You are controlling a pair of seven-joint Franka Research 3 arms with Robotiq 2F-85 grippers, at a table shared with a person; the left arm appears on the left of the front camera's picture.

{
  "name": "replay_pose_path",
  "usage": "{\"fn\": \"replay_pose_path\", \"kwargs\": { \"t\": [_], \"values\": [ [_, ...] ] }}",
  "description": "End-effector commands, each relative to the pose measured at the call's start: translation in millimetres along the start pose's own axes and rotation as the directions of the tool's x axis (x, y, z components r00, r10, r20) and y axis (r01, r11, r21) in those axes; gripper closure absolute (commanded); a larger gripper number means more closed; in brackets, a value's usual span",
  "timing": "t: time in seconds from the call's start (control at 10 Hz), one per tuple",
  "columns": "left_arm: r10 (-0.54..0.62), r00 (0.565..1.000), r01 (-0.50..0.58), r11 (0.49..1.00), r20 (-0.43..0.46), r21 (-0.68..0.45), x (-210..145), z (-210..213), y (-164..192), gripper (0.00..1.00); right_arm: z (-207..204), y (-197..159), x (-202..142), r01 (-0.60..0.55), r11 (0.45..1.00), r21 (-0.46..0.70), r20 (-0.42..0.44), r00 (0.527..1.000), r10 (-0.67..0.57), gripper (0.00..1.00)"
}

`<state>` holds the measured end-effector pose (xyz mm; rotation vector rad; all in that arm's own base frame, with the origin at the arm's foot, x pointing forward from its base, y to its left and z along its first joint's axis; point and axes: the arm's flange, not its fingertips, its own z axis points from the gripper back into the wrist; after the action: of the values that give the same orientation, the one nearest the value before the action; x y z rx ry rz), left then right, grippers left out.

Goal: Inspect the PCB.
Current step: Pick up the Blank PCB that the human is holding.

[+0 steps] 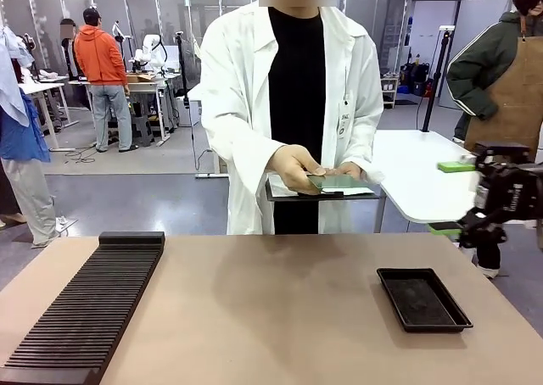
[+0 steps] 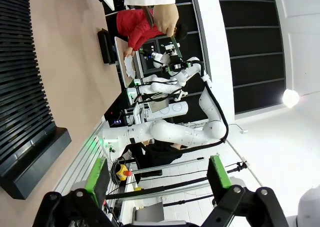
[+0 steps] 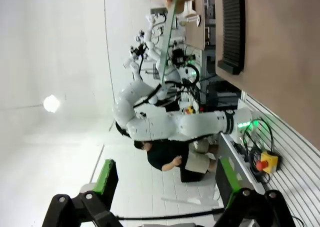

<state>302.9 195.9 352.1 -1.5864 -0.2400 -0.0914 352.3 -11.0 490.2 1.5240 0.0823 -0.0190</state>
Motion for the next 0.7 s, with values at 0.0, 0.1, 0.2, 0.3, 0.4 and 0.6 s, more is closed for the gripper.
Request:
{"fn": "replay_pose_path", "kwargs": {
  "t": [0.0, 0.1, 0.2, 0.3, 0.4, 0.6],
  "values": [
    [0.005, 1.000, -0.005, 1.000, -0.002, 0.008, 1, -1, -5, 0.00, -33, 0, 6, 0.056, 0.998, 0.000, 0.071, 0.996, -0.055, 0.00],
    [0.005, 1.000, -0.005, 1.000, -0.002, 0.008, 1, -1, -5, 0.00, -45, -1, 10, 0.065, 0.998, 0.003, 0.062, 0.996, -0.065, 0.00],
    [0.005, 1.000, -0.005, 1.000, -0.002, 0.008, 1, -1, -5, 0.00, -58, -1, 15, 0.066, 0.998, 0.007, 0.063, 0.996, -0.067, 0.00],
    [0.005, 1.000, -0.005, 1.000, -0.002, 0.008, 1, -1, -5, 0.00, -70, -2, 22, 0.067, 0.998, -0.001, 0.067, 0.995, -0.067, 0.00],
    [0.005, 1.000, -0.005, 1.000, -0.002, 0.008, 1, -1, -5, 0.00, -80, -4, 31, 0.070, 0.998, -0.006, 0.081, 0.994, -0.069, 0.00],
    [0.005, 1.000, -0.005, 1.000, -0.002, 0.008, 1, -1, -5, 0.00, -96, -4, 46, 0.075, 0.997, 0.022, 0.097, 0.992, -0.077, 0.00]
  ]
}}
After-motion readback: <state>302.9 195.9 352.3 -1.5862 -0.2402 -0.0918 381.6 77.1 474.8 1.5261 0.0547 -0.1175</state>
